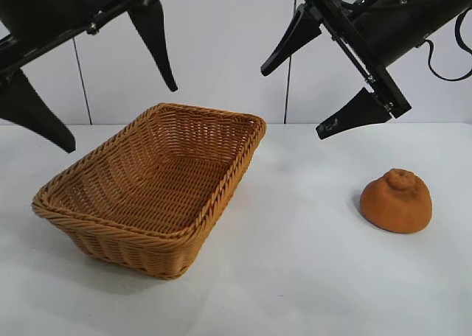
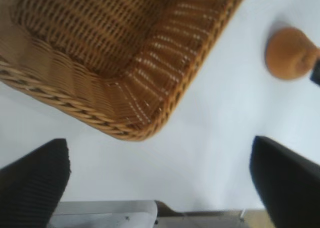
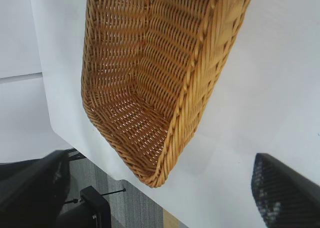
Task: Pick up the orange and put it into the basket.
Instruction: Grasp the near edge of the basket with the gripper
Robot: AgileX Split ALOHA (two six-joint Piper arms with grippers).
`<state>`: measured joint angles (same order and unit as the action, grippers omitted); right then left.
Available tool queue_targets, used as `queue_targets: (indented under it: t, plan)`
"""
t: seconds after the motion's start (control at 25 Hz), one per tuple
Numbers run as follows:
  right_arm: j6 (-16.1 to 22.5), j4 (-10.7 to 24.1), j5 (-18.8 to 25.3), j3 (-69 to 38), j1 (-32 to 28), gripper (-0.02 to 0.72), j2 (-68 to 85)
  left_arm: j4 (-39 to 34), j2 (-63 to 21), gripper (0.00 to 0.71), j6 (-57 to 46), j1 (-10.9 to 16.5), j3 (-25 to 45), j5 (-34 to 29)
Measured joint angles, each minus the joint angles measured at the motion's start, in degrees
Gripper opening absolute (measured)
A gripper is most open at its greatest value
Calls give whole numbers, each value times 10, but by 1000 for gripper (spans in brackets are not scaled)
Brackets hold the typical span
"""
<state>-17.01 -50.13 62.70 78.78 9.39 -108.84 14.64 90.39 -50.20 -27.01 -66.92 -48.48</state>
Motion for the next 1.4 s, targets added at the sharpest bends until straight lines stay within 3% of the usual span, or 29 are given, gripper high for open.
queue_targets:
  t: [0.36,0.68,0.88,1.12,1.24,1.4]
  plan:
    - [0,-2,0,0,0,676,0,-28,1,693,-162,-1,141,138]
    - [0,-3,0,0,0,676,0,-31,53,693,-190,-1,145,199]
    - [0,-3,0,0,0,676,0,-38,121,693,-192,-1,146,278]
    - [0,-3,1,0,0,676,0,-39,148,688,-193,1,148,286]
    - [1,-3,2,0,0,676,0,-39,148,573,-193,10,148,278]
    - [1,-3,2,0,0,676,0,-39,148,209,-195,26,148,240]
